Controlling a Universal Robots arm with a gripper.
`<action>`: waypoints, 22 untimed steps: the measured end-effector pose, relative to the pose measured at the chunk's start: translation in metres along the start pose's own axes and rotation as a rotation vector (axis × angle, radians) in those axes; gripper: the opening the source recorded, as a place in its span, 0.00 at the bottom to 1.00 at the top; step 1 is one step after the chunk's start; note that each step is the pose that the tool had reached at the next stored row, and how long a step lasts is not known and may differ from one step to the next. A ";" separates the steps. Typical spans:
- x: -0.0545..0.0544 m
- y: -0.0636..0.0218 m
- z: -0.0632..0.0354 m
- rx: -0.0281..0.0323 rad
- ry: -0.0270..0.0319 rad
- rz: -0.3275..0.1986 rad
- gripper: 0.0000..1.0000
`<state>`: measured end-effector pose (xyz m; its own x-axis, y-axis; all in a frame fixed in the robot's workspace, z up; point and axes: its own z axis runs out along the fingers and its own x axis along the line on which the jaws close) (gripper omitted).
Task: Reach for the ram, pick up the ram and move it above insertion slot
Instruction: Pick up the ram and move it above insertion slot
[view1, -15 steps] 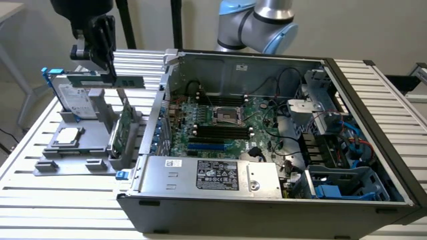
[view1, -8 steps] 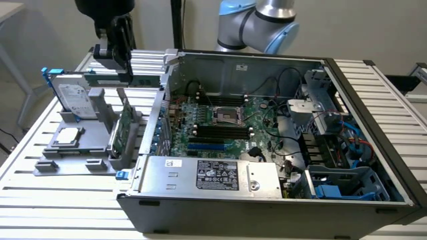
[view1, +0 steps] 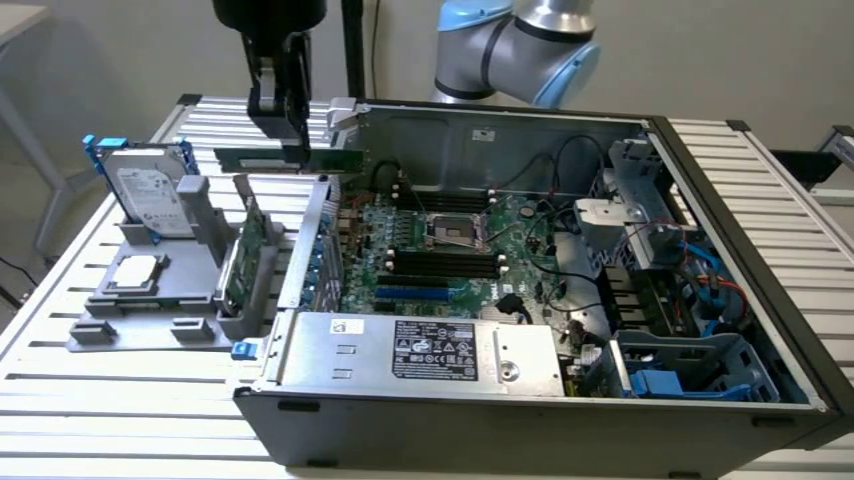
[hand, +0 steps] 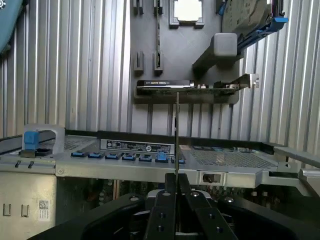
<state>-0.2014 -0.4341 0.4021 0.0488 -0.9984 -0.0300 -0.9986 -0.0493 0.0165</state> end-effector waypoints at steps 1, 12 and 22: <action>0.000 -0.0040 -0.0001 0.0000 -0.0006 0.000 0.13; -0.006 -0.0463 -0.0007 0.0000 -0.0057 0.000 0.13; -0.015 -0.0874 0.0008 -0.0005 -0.0070 0.000 0.13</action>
<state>-0.1148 -0.4147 0.4004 0.0487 -0.9981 -0.0370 -0.9986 -0.0494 0.0170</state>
